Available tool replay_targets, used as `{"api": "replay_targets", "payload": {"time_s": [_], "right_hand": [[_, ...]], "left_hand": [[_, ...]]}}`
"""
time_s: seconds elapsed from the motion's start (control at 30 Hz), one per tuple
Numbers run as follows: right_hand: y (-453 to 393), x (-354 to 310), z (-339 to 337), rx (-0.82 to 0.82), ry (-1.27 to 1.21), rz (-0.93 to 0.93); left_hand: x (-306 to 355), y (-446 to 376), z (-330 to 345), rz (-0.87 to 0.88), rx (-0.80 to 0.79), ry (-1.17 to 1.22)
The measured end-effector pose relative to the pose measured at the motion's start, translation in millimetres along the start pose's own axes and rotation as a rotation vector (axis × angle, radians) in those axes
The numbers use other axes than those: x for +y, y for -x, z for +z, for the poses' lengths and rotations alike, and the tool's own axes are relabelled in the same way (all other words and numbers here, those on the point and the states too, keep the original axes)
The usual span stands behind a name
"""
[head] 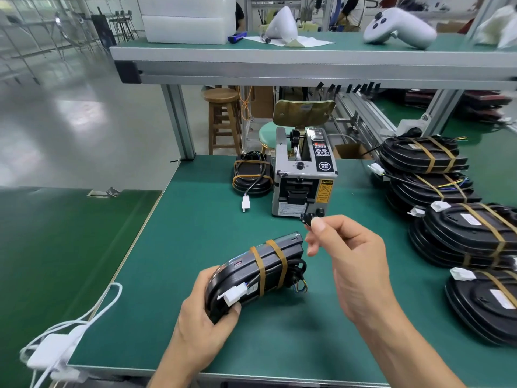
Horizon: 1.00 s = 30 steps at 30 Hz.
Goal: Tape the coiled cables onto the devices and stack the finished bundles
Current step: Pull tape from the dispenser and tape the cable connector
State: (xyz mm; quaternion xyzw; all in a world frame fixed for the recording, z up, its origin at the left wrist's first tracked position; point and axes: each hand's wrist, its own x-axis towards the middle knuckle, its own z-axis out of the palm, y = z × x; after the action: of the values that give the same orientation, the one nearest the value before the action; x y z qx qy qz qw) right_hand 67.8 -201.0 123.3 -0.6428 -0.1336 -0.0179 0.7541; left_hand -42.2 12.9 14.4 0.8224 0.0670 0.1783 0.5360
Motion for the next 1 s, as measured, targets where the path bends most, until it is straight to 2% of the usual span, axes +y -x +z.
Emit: {"api": "replay_targets", "payload": {"time_s": [0.33, 0.7, 1.0], "right_hand": [[7, 6, 6, -0.008, -0.130, 0.056], [12, 4, 1, -0.102, -0.194, 0.092], [1, 21, 14, -0.127, 0.010, 0.070]], "left_hand": [[1, 1, -1, -0.018, -0.019, 0.014], [-8, 0, -1, -0.057, -0.015, 0.021], [-5, 1, -2, -0.063, -0.016, -0.073]]}}
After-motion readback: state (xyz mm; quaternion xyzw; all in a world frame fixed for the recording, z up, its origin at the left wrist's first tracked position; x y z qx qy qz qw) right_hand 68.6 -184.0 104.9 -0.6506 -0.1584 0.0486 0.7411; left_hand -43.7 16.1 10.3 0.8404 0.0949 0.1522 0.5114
